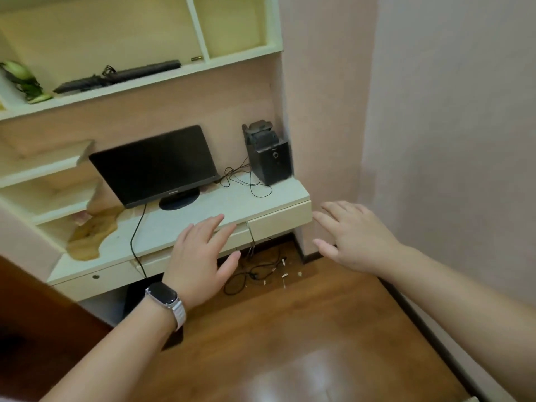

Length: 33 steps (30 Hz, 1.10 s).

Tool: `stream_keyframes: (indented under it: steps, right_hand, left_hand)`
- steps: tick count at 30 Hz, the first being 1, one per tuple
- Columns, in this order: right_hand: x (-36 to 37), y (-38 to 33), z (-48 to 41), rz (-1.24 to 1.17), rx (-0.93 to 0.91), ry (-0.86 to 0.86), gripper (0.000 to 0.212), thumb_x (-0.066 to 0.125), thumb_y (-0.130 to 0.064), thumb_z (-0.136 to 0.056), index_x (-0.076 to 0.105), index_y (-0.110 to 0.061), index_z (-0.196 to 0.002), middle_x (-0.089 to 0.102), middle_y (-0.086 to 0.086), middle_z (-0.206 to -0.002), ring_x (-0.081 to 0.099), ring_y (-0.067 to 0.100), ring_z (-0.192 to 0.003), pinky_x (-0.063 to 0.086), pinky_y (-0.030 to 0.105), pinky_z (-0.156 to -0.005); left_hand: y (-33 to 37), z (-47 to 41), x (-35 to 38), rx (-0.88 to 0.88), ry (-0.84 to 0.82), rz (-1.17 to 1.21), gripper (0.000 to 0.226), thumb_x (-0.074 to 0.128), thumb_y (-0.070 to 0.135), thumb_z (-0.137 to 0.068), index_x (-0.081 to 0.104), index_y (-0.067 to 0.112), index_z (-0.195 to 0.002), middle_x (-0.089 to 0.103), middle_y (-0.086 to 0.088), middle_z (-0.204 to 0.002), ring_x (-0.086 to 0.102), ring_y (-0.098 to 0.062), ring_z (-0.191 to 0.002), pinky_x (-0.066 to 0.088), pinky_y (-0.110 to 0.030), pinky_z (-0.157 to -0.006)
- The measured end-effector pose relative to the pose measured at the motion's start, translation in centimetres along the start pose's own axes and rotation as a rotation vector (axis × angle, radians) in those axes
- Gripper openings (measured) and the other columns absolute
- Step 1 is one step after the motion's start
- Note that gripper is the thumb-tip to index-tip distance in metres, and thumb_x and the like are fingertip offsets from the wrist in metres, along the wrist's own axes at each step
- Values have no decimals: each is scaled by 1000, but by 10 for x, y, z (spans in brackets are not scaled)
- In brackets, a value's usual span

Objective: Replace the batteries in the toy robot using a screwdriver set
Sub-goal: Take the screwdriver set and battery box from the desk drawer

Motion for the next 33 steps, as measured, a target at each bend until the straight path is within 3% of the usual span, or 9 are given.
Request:
stream_keyframes:
  steps: [9,17,27,33]
  right_hand:
    - [27,13,-63,-30,-23,-24,58,33,-56,-88,54,-21,-128,55,2,-131,49,24,-121,40,39,-101]
    - [82,-11,-154,-57,-5,-79,56,39,-54,-83,61,-17,-118,61,7,-123,57,28,-112,47,41,-93]
    - [159,-45,-259,-21,73,-220,50,41,-56,-85,57,-22,-117,58,3,-119,56,26,-108,46,38,-88]
    - [202,-42,-287,-69,158,-276,55,38,-56,-86,56,-22,-126,57,2,-129,54,27,-117,44,40,-95]
  left_hand:
    - [-34,-53,38,-14,-20,-20,58,37,55,-90,51,27,-139,51,-4,-144,48,-25,-131,37,-49,-111]
    - [-104,-115,112,6,-84,-3,55,40,50,-88,57,23,-133,58,-8,-137,55,-29,-125,43,-50,-106]
    - [-192,-212,217,-16,-207,163,54,37,50,-85,63,24,-125,61,-8,-133,58,-29,-121,44,-49,-102]
    - [-213,-244,271,3,-295,204,53,39,50,-90,54,27,-136,51,-5,-144,48,-27,-131,37,-45,-107]
Point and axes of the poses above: each hand's wrist, its own z-axis away from the middle knuckle, its own x-axis out of the palm, y = z × x, the point moved 4 cm from there along -z, towards the middle knuckle
